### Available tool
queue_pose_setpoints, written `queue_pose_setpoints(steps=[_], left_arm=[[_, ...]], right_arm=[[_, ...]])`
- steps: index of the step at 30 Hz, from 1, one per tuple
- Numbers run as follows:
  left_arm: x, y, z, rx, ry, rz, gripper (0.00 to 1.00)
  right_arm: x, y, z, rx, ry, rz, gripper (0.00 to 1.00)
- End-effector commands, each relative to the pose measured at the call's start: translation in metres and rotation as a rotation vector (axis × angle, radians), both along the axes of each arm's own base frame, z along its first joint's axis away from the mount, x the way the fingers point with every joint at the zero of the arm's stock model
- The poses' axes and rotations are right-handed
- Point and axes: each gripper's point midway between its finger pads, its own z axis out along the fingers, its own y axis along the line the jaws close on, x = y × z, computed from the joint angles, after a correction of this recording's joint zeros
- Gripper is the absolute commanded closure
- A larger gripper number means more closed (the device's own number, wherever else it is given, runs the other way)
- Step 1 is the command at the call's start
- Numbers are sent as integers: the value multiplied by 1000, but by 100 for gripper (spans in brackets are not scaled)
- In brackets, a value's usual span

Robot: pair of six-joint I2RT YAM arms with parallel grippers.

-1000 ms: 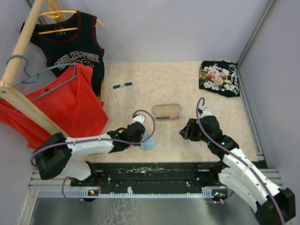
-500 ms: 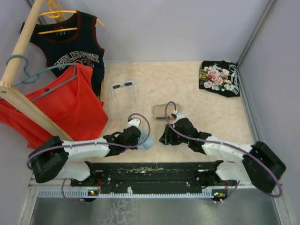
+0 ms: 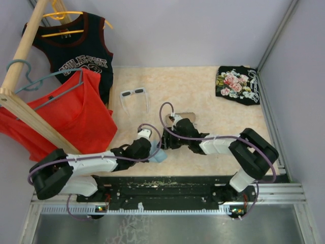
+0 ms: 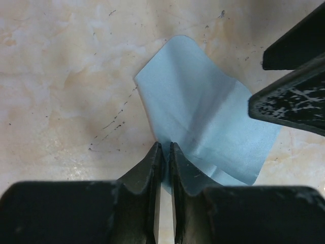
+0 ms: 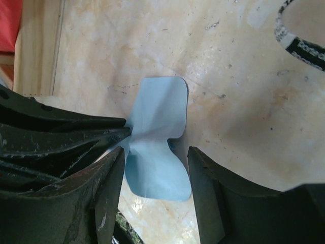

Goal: Organize the sunglasses
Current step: Adjust the glasses cleaning cloth at the center of the board.

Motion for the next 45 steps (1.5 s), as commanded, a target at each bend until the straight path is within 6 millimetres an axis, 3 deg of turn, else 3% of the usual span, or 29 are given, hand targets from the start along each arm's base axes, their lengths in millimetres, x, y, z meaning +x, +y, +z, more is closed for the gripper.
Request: queue_pose_setpoints(steps=[1,7,14,21,26,27,35,45], left_arm=[[-6,1,-6,-5,20,-12,84],[-6,1,-6,-6,19,-14,85],[-6,1,-5,-6,16,-11,85],[-5,0,-3,-9,15,-11,83],[-5,-5,5,-36,14,-15,67],[-5,-6,9,-46,13,-15,64],[-7,-8,23,-94,2,-14,59],[-12,-11,15,-106,28,-37,81]], right_arm=[[12,24,17,71,-42,41,46],[9,29,-6,44,23,61,48],[9,27,-18,20,44,58,53],[5,24,-12,36,38,50,77],[4,18,-10,44,28,22,100],[5,17,0,61,8,13,100],[7,-1,3,17,-16,-62,100],[8,-26,10,-46,-69,-131,100]])
